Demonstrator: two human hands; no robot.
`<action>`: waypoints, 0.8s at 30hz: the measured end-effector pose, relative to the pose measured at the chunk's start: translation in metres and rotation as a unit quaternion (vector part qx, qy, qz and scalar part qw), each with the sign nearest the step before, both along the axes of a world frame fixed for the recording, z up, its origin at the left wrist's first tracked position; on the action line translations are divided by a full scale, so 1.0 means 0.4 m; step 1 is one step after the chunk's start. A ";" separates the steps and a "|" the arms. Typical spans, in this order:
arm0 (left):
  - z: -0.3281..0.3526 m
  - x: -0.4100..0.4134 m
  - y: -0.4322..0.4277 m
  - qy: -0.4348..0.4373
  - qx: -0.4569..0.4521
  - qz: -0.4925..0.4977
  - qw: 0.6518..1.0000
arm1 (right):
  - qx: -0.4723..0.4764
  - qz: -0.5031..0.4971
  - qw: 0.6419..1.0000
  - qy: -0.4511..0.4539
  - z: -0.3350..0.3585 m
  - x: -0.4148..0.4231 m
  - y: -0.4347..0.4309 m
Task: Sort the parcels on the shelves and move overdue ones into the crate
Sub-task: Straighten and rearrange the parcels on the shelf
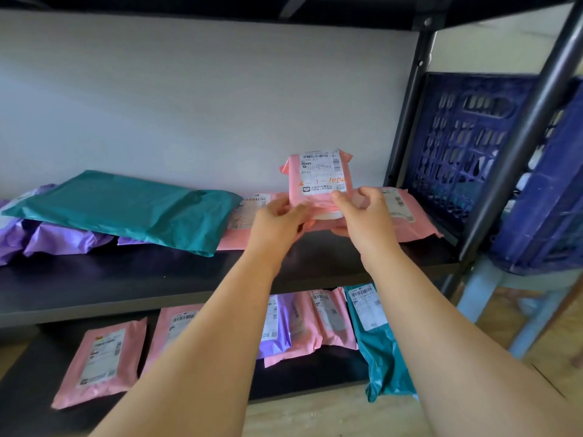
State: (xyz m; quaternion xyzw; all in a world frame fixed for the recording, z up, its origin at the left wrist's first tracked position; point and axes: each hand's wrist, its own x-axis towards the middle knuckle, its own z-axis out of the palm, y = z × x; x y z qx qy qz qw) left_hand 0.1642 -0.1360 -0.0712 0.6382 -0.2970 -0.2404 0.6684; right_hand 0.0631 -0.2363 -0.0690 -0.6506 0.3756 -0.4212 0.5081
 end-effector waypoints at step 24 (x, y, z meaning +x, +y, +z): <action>-0.029 -0.017 -0.085 -0.118 0.146 -0.023 0.982 | -0.233 -0.093 0.918 0.308 -0.064 0.004 -0.086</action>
